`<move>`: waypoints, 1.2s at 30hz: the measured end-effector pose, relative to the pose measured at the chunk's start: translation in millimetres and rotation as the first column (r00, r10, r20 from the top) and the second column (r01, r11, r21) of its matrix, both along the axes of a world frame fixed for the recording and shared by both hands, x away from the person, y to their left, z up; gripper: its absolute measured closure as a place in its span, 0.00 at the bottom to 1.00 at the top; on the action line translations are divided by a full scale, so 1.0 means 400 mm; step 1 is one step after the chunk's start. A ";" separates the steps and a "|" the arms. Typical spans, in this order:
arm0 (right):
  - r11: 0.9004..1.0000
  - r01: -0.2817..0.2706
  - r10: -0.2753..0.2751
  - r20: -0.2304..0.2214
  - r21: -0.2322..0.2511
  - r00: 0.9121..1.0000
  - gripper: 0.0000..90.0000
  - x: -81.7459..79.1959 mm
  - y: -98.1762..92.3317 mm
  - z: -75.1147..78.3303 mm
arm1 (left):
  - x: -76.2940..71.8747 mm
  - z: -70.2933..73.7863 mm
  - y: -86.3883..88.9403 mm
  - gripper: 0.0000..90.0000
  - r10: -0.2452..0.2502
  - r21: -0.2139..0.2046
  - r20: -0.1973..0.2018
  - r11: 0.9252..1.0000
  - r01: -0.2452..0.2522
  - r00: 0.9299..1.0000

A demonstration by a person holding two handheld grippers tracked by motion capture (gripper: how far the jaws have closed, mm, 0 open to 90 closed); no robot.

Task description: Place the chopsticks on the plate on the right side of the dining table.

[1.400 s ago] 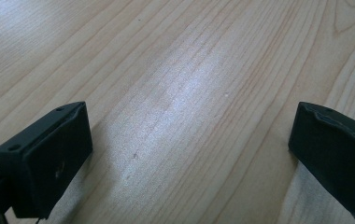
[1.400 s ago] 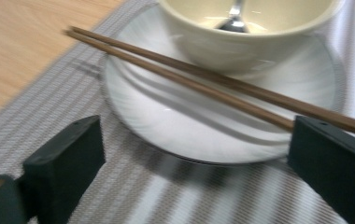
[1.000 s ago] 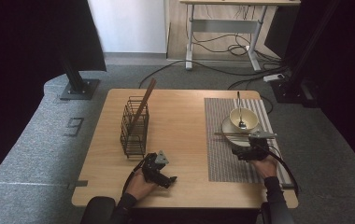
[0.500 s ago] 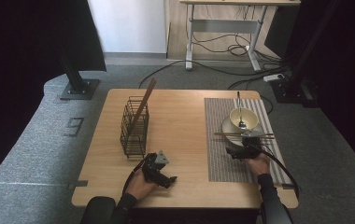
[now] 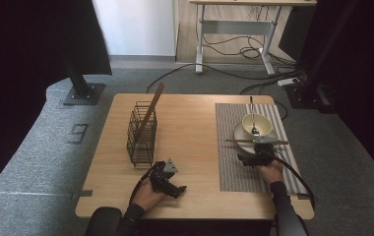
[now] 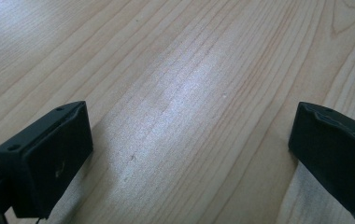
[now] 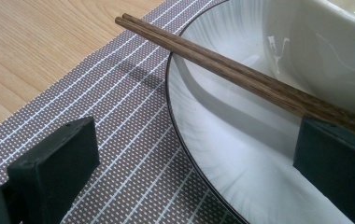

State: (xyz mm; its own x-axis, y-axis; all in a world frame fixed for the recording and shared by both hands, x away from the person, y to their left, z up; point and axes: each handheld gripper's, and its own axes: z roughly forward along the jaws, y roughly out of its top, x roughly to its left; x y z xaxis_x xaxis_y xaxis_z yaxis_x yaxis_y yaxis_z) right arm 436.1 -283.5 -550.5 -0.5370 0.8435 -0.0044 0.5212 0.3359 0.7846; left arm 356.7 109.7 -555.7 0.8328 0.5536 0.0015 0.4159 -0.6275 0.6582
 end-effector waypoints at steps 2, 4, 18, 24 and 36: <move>1.000 0.001 -0.001 -0.001 -0.002 1.000 0.00 0.000 0.001 0.000 | 0.000 0.000 0.000 0.00 0.002 -0.003 0.000 1.000 -0.002 1.000; 1.000 0.001 -0.001 -0.001 -0.002 1.000 0.00 0.000 0.001 0.000 | 0.000 0.000 0.000 0.00 0.002 -0.002 0.000 1.000 -0.002 1.000; 0.990 0.120 -0.116 0.053 -0.072 0.992 0.00 -0.031 -0.062 0.049 | 0.000 0.000 0.000 0.00 0.002 -0.003 0.000 1.000 -0.002 1.000; 0.964 0.257 -0.250 0.091 -0.075 0.964 0.00 -0.039 -0.149 0.059 | 0.000 0.000 -0.001 0.00 0.002 -0.003 0.000 1.000 -0.002 1.000; 0.970 0.239 -0.241 0.058 0.041 0.969 0.00 -0.050 -0.171 0.056 | 0.000 0.000 -0.001 0.00 0.002 -0.003 0.000 1.000 -0.002 1.000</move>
